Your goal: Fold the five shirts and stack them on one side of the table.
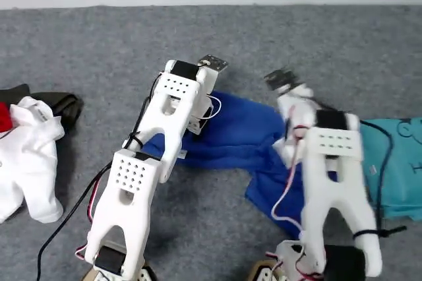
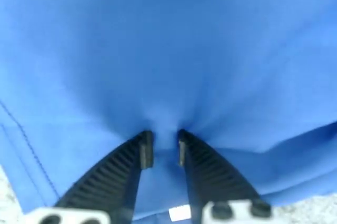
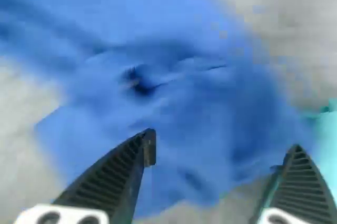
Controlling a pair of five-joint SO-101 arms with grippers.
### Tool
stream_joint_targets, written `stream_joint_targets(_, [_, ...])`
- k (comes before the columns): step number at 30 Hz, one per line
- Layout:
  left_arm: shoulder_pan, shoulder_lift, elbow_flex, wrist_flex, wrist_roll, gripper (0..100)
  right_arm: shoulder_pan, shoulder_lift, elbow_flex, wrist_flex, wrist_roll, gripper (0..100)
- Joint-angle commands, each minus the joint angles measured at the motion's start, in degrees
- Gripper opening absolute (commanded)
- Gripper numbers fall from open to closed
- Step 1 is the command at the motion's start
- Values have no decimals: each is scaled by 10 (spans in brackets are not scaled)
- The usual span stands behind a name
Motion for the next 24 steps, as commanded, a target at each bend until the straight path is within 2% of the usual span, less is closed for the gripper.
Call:
stream_joint_targets(1, [-3,29,1,4,-4,98,-71,-22,-12,47,6,372])
stream_joint_targets(7, [-3,29,1,4,-4,98,-86,-22,40,-24,-32,372])
stream_joint_targets(15, [-3,29,1,4,-4,98,-84,-21,150,-281,-32,372])
stream_joint_targets(24, [-3,29,1,4,-4,98,-91,31,168,-345,-31,372])
